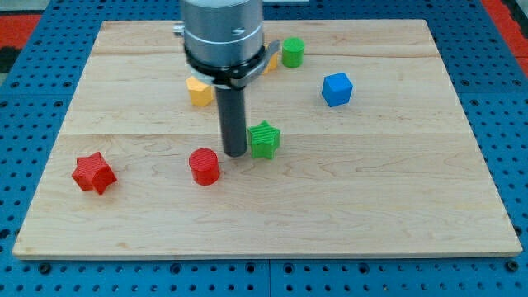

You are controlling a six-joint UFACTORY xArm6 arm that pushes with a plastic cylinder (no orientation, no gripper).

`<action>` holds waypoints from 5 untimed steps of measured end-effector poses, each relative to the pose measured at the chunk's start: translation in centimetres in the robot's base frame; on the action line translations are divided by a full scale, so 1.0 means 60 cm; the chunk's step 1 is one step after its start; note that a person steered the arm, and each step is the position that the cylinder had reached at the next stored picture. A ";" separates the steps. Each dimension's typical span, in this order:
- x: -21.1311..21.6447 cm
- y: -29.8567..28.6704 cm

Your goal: Push the red circle down a bit

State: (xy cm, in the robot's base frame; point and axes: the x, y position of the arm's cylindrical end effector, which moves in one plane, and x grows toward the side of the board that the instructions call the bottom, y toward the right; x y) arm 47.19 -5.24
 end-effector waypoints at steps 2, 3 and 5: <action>-0.028 -0.075; 0.017 -0.075; 0.037 -0.040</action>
State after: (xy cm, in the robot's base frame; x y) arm 49.42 -7.65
